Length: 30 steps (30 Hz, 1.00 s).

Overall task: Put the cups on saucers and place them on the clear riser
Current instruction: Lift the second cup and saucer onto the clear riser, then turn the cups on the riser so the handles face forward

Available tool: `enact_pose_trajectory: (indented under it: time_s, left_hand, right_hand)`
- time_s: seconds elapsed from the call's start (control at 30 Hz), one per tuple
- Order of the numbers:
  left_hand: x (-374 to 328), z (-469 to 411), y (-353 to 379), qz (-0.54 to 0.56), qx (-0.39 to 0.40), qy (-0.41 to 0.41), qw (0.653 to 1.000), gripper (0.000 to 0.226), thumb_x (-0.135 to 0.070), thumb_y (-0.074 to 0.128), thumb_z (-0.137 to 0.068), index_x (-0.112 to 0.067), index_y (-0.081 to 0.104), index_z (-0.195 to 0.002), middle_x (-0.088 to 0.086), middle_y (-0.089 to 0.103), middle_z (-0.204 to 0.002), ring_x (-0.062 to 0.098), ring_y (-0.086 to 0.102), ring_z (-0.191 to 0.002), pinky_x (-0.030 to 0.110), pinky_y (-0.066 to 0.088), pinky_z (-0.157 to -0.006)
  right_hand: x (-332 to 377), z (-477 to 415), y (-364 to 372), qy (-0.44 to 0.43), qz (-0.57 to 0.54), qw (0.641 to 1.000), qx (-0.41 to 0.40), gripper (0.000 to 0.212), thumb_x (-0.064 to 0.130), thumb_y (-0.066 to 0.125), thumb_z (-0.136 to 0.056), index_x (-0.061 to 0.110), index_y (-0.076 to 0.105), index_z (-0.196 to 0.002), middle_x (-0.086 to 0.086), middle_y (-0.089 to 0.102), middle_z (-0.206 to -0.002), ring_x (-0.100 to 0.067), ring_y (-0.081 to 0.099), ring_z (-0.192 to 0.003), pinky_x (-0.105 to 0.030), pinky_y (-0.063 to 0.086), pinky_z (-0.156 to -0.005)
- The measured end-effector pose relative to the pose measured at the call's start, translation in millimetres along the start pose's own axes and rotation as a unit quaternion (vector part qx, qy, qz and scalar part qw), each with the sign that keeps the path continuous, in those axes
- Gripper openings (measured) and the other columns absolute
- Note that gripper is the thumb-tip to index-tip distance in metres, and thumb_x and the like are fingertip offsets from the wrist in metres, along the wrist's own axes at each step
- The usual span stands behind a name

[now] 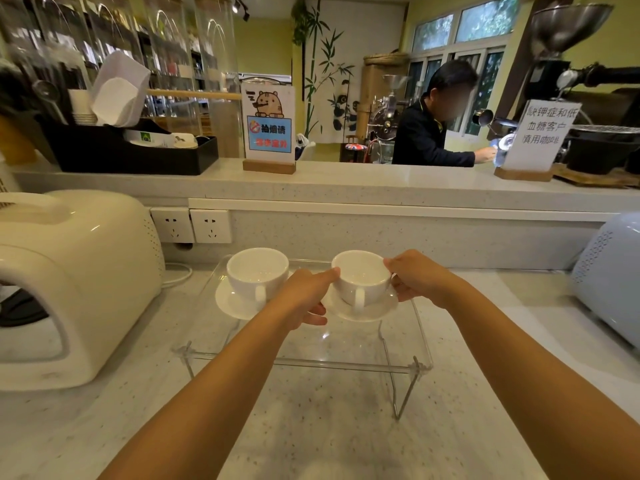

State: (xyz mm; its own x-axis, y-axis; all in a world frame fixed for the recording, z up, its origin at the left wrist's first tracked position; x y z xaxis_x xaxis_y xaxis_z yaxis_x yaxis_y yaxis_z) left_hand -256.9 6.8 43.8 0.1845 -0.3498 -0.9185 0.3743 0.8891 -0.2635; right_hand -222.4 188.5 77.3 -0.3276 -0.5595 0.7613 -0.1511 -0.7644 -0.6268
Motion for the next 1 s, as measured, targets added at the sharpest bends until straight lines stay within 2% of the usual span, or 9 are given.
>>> enact_pose_trajectory:
  time_s: [0.13,0.23,0.33,0.43,0.5,0.6,0.77,0.9,1.0]
  left_hand:
    - [0.7,2.6,-1.7,-0.022,-0.01,-0.002,1.0,0.06,-0.05,0.052,-0.086,-0.009,0.049,-0.129,0.014,0.063,-0.109,0.023,0.064,-0.085,0.026,0.055,-0.055]
    - [-1.2,5.3,-6.3,-0.073,-0.028,0.012,0.997,0.061,-0.052,0.051,-0.086,-0.009,0.048,-0.13,0.009,0.061,-0.101,0.017,0.061,-0.076,0.023,0.053,-0.056]
    - [-6.0,13.3,-13.4,-0.133,-0.042,0.04,0.989,0.058,-0.05,0.053,-0.085,-0.008,0.052,-0.125,0.008,0.06,-0.104,0.023,0.061,-0.091,0.031,0.053,-0.076]
    - [-14.1,30.8,-25.1,-0.142,-0.064,0.091,0.983,0.038,-0.042,0.053,-0.088,-0.01,0.06,-0.108,0.011,0.064,-0.104,0.027,0.061,-0.097,0.041,0.052,-0.091]
    - [-17.4,46.0,-36.2,-0.142,-0.093,0.13,0.977,0.026,-0.04,0.052,-0.089,-0.016,0.061,-0.096,0.007,0.065,-0.096,0.024,0.062,-0.092,0.042,0.052,-0.09]
    - [-13.2,63.9,-47.9,-0.127,-0.121,0.159,0.972,0.025,-0.04,0.053,-0.088,-0.019,0.061,-0.099,0.001,0.066,-0.094,0.019,0.062,-0.089,0.041,0.053,-0.088]
    - [14.3,65.5,-35.0,-0.034,-0.065,0.106,0.992,0.029,-0.036,0.056,-0.088,-0.014,0.058,-0.106,0.003,0.064,-0.095,0.017,0.063,-0.087,0.035,0.055,-0.083]
    - [29.5,56.8,-24.3,0.017,-0.038,0.065,0.997,0.022,-0.034,0.059,-0.087,-0.013,0.058,-0.093,0.006,0.063,-0.094,0.015,0.064,-0.083,0.021,0.052,-0.066]
    - [33.4,49.7,-17.4,0.048,-0.023,0.034,0.998,0.019,-0.032,0.061,-0.086,-0.015,0.055,-0.081,0.006,0.064,-0.09,0.016,0.066,-0.081,0.021,0.051,-0.06]
  right_hand:
    - [-0.4,1.6,-1.3,0.006,-0.008,1.0,0.009,0.032,0.021,0.043,-0.097,-0.002,0.058,-0.113,-0.022,0.061,-0.102,-0.031,0.063,-0.084,-0.039,0.055,-0.081]
    - [0.0,4.2,-3.4,0.016,-0.019,1.0,0.015,0.03,0.021,0.048,-0.095,-0.002,0.057,-0.113,-0.022,0.06,-0.104,-0.032,0.062,-0.082,-0.035,0.055,-0.07]
    - [4.5,8.1,-8.1,-0.009,0.006,1.0,0.0,0.028,0.023,0.051,-0.094,0.0,0.059,-0.109,-0.018,0.062,-0.101,-0.029,0.062,-0.081,-0.031,0.054,-0.065]
    - [9.0,18.5,-18.6,-0.059,-0.015,0.998,-0.032,0.024,0.023,0.051,-0.094,0.003,0.061,-0.101,-0.013,0.065,-0.094,-0.023,0.063,-0.076,-0.027,0.053,-0.062]
    - [9.6,32.7,-26.5,-0.092,-0.048,0.993,-0.057,0.019,0.023,0.05,-0.094,0.009,0.061,-0.094,-0.009,0.065,-0.089,-0.021,0.064,-0.074,-0.025,0.053,-0.061]
    - [5.1,61.9,-32.5,-0.148,-0.088,0.98,-0.101,0.015,0.023,0.048,-0.094,0.016,0.061,-0.092,-0.003,0.066,-0.085,-0.017,0.065,-0.075,-0.022,0.051,-0.061]
    - [-28.6,121.8,-25.2,-0.194,-0.15,0.95,-0.192,0.017,0.017,0.05,-0.092,0.028,0.062,-0.086,0.005,0.068,-0.081,-0.007,0.066,-0.07,-0.017,0.055,-0.057]
    - [-92.9,148.7,2.3,-0.119,-0.151,0.95,-0.246,0.017,0.016,0.052,-0.092,0.028,0.063,-0.086,0.005,0.067,-0.083,-0.011,0.064,-0.077,-0.018,0.048,-0.064]
    - [-144.0,151.1,42.3,-0.017,-0.07,0.98,-0.183,0.015,0.024,0.054,-0.091,0.023,0.062,-0.104,-0.001,0.066,-0.108,-0.015,0.06,-0.094,-0.023,0.046,-0.079]
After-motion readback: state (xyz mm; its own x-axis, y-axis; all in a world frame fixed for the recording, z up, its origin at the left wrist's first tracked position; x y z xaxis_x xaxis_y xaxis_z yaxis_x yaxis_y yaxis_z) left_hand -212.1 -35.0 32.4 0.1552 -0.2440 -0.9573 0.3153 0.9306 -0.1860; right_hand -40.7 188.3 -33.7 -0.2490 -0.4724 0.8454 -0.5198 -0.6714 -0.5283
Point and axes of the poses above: each hand's wrist, its own z-axis away from the middle knuckle, its own y-axis out of the palm, x = y × z, the point moved 8 cm from there along -z, towards the middle knuckle
